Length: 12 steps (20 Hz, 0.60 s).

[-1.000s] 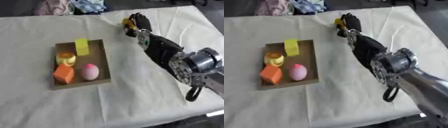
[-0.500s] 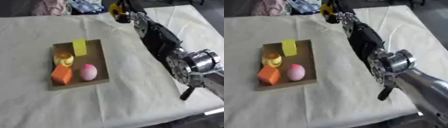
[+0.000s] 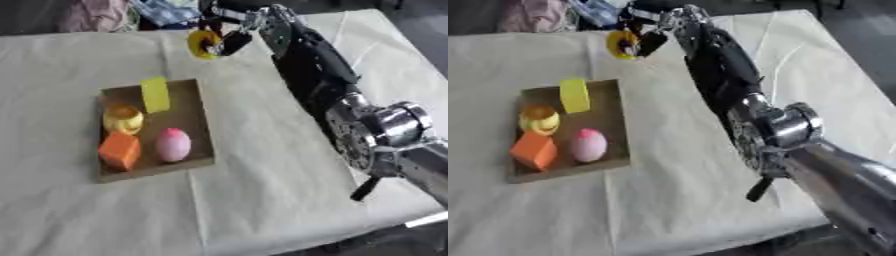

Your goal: Pick up objects on the table and place them in the box.

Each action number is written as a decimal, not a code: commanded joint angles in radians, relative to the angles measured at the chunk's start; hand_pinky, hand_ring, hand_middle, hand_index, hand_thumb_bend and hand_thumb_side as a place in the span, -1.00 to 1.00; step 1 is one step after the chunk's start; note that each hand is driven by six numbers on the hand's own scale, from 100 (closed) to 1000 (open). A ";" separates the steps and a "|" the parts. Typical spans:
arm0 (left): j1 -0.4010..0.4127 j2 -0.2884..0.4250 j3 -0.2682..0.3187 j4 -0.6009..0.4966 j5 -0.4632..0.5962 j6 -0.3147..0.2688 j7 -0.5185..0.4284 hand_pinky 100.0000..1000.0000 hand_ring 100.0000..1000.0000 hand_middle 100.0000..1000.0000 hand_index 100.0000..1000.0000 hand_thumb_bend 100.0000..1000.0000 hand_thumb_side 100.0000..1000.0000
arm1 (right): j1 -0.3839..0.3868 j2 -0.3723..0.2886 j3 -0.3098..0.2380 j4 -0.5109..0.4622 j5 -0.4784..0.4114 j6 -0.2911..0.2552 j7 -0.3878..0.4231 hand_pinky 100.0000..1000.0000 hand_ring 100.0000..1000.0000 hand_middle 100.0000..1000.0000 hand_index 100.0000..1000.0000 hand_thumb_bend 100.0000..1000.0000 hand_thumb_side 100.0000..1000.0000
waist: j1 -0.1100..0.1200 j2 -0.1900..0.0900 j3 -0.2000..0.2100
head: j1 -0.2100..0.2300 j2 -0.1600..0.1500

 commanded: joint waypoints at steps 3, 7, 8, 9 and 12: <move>-0.004 0.007 0.012 -0.015 0.003 -0.002 0.005 0.31 0.02 0.02 0.58 -1.00 0.15 | -0.001 0.009 0.044 -0.063 -0.108 -0.151 0.241 0.26 -0.01 -0.53 -0.25 -1.00 -0.72 | 0.004 -0.006 -0.002 | -0.001 0.000; -0.006 0.004 0.010 -0.015 0.002 -0.002 0.003 0.31 0.02 0.02 0.58 -1.00 0.15 | 0.013 0.031 0.091 -0.094 -0.224 -0.217 0.340 0.27 0.00 -0.51 -0.23 -1.00 -0.72 | 0.005 -0.004 -0.005 | -0.001 0.002; -0.006 0.004 0.010 -0.015 0.002 -0.001 0.002 0.31 0.02 0.02 0.58 -1.00 0.15 | 0.015 0.036 0.106 -0.101 -0.250 -0.225 0.366 0.27 0.00 -0.50 -0.22 -1.00 -0.71 | 0.005 -0.004 -0.005 | -0.002 0.002; -0.005 0.004 0.010 -0.015 0.002 -0.001 0.002 0.31 0.02 0.02 0.58 -1.00 0.15 | 0.017 0.042 0.125 -0.109 -0.275 -0.229 0.389 0.28 0.01 -0.48 -0.20 -1.00 -0.71 | 0.005 -0.004 -0.005 | -0.003 0.003; -0.005 0.004 0.010 -0.015 0.001 0.000 0.001 0.31 0.02 0.02 0.58 -1.00 0.16 | 0.028 0.057 0.200 -0.133 -0.314 -0.233 0.409 0.31 0.06 -0.39 -0.11 -1.00 -0.67 | 0.004 -0.004 -0.005 | -0.006 0.005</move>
